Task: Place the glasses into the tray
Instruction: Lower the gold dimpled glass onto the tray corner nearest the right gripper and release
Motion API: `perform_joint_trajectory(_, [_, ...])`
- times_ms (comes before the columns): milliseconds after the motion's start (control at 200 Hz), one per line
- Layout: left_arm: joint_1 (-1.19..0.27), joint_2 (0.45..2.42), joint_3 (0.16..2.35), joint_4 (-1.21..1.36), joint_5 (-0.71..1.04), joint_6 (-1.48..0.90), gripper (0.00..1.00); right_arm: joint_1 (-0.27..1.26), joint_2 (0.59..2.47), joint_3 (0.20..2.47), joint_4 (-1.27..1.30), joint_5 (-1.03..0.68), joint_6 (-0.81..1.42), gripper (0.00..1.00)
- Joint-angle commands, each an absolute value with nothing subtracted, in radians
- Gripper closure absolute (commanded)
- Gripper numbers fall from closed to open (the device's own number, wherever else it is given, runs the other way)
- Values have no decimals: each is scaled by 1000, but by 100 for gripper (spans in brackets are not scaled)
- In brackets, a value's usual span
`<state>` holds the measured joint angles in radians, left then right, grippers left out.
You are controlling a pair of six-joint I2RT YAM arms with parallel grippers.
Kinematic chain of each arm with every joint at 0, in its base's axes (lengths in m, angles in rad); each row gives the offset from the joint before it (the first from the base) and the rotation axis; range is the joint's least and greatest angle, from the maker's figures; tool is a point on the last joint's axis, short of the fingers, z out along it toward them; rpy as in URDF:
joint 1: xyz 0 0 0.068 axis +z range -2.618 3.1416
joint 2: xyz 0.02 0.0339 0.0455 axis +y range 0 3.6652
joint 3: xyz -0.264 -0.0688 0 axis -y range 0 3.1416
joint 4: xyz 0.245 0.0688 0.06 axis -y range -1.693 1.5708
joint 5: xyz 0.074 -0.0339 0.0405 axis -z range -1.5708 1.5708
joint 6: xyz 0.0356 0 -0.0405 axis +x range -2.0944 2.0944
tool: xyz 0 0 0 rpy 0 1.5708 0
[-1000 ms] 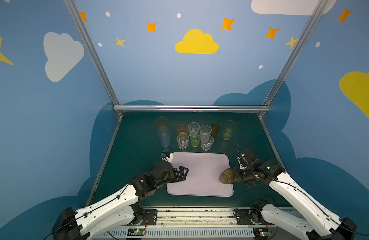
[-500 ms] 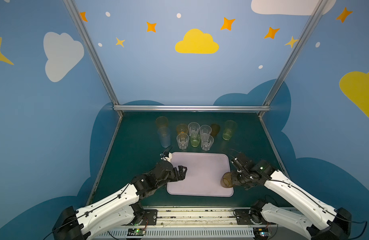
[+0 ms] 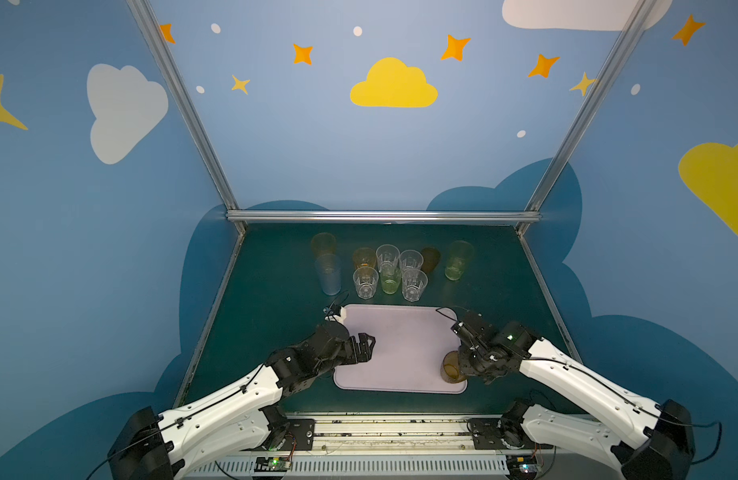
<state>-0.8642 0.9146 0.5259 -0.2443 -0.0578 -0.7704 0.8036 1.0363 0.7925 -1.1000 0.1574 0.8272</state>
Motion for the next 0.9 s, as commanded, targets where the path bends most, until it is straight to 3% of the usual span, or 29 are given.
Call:
perform_joint_trajectory(0, [-862, 914, 531, -250, -60, -755, 0, 820, 1044, 781, -1099, 172, 854, 100])
perform_joint_trajectory(120, [-858, 913, 530, -247, -60, -752, 0, 825, 1049, 783, -1091, 172, 856, 100])
perform_joint_trajectory(205, [-860, 910, 530, -245, -58, -747, 0, 824, 1044, 788, -1089, 172, 857, 69])
perform_joint_trajectory(396, [-861, 907, 529, -247, -60, -736, 0, 822, 1018, 820, -1115, 218, 853, 53])
perform_joint_trajectory(571, [-858, 907, 534, -250, -67, -738, 0, 820, 978, 854, -1114, 220, 839, 29])
perform_joint_trajectory(736, [-853, 926, 554, -273, -67, -741, 0, 817, 914, 874, -1076, 229, 806, 14])
perform_joint_trajectory(891, [-850, 935, 567, -275, -68, -736, 0, 795, 866, 895, -1022, 221, 783, 13])
